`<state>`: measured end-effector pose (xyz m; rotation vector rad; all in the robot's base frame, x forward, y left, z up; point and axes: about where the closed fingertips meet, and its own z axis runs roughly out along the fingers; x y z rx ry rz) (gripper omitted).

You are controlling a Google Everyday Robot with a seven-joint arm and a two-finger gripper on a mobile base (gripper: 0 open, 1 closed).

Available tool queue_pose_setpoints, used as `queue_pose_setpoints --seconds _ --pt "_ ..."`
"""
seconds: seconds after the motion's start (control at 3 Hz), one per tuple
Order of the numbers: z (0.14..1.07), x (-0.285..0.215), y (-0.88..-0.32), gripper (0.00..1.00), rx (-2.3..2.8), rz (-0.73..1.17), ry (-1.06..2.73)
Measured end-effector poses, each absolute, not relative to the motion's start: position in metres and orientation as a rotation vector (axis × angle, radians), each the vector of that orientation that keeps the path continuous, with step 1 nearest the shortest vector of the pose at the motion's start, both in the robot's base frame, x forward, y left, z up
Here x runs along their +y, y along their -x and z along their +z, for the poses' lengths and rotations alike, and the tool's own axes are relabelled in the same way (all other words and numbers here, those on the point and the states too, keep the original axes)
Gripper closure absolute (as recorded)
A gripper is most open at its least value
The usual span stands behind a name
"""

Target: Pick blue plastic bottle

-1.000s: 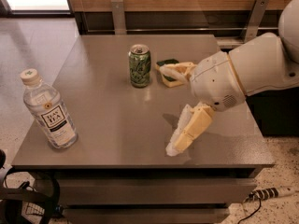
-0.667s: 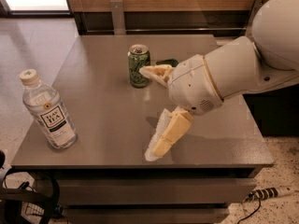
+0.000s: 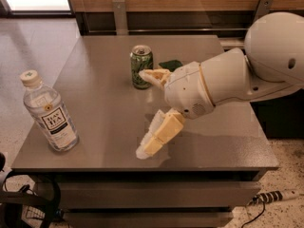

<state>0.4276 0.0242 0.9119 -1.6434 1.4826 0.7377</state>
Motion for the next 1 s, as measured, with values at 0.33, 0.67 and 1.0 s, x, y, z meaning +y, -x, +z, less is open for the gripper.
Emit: queue_pose_setpoints --seconds 0.33,0.67,1.0 --pt "0.892 0.053 -0.450 0.00 1.461 0.835 1.483" --pt "0.884 0.085 -0.465 0.00 1.394 0.912 1.389" --pt "0.883 0.116 -0.467 0.00 1.308 0.972 1.336"
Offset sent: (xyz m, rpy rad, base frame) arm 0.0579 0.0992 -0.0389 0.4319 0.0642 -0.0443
